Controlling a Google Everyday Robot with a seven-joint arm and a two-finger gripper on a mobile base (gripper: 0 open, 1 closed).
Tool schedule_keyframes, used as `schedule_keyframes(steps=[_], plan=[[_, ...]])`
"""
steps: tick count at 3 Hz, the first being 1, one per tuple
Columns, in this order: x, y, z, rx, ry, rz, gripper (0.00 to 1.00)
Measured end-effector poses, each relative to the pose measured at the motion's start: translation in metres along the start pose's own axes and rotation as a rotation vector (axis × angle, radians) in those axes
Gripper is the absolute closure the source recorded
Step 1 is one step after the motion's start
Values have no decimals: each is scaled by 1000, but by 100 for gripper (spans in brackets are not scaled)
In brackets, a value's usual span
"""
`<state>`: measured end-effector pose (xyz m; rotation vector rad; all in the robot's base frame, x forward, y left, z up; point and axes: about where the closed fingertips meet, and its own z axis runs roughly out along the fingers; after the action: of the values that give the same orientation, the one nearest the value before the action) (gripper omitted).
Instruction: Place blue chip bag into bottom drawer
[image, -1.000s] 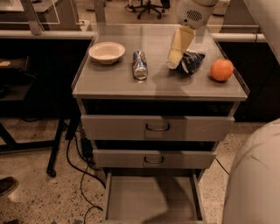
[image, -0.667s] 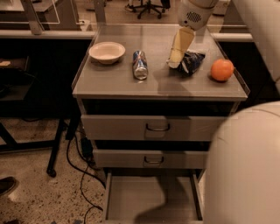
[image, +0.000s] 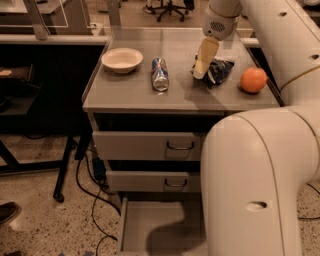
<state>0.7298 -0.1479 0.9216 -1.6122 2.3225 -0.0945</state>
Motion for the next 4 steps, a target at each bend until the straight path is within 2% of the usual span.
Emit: schedule_keyframes(steps=[1, 2, 4], plan=[[-6, -7, 3, 23, -20, -2, 0], [0, -9, 16, -6, -49, 31, 0], [15, -20, 57, -48, -46, 111, 0]])
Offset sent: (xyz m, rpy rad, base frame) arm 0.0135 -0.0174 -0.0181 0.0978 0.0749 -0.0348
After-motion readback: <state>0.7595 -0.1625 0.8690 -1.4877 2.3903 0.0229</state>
